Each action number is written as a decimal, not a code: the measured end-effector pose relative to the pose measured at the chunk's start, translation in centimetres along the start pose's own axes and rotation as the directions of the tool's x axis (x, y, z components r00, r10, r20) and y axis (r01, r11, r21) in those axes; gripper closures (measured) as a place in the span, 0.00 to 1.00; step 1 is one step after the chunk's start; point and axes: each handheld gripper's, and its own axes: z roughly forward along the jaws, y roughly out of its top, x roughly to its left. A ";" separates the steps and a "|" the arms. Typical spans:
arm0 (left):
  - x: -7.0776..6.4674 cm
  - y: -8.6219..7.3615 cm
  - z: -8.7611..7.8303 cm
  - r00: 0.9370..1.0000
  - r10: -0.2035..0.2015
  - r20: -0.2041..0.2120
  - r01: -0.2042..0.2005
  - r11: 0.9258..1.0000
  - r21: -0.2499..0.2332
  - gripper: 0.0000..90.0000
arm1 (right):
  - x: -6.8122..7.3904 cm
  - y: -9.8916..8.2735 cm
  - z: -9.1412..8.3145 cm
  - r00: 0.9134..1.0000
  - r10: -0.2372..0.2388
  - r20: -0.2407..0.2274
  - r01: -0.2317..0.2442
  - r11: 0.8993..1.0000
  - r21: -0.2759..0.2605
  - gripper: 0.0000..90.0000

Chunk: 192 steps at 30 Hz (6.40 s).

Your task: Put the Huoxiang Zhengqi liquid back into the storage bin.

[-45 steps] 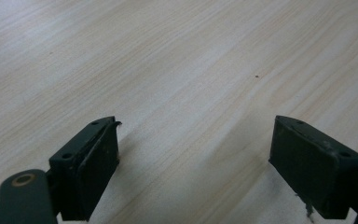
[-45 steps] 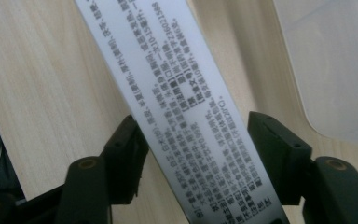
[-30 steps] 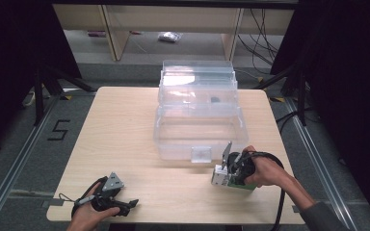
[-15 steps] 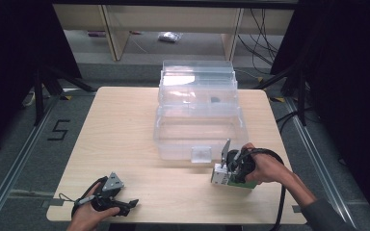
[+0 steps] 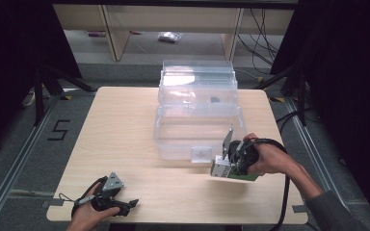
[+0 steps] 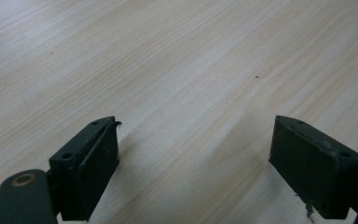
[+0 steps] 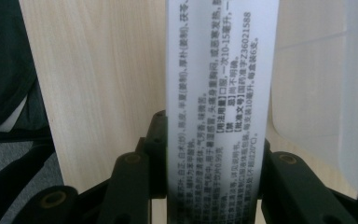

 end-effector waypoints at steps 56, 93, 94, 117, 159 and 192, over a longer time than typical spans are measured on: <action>0.1 0.0 -0.1 1.000 -0.002 -0.001 0.002 1.000 -0.006 0.17 | -7.6 5.0 -8.3 0.993 -0.099 0.058 0.100 0.995 -0.014 0.72; 0.1 0.0 -0.1 1.000 -0.003 0.002 0.003 1.000 -0.007 0.17 | -11.5 5.6 -1.2 0.992 -0.125 -0.007 0.125 0.991 0.044 0.72; 0.1 0.0 -0.1 1.000 -0.003 0.001 0.003 1.000 -0.007 0.17 | -11.7 5.6 -1.0 0.990 -0.143 -0.009 0.144 0.989 0.039 0.72; 0.1 0.0 -0.1 1.000 0.001 0.001 -0.001 1.000 -0.004 0.17 | -11.9 4.9 1.7 0.991 -0.130 -0.032 0.131 0.989 0.061 0.72; 0.1 0.0 -0.1 1.000 0.001 0.011 -0.001 1.000 0.000 0.17 | -11.5 2.8 -2.1 0.998 -0.059 0.024 0.060 0.998 -0.035 0.61; 0.1 0.0 0.0 1.000 -0.002 0.001 0.002 1.000 -0.003 0.17 | -10.5 1.7 -4.1 0.988 0.141 0.056 -0.131 0.979 -0.156 0.44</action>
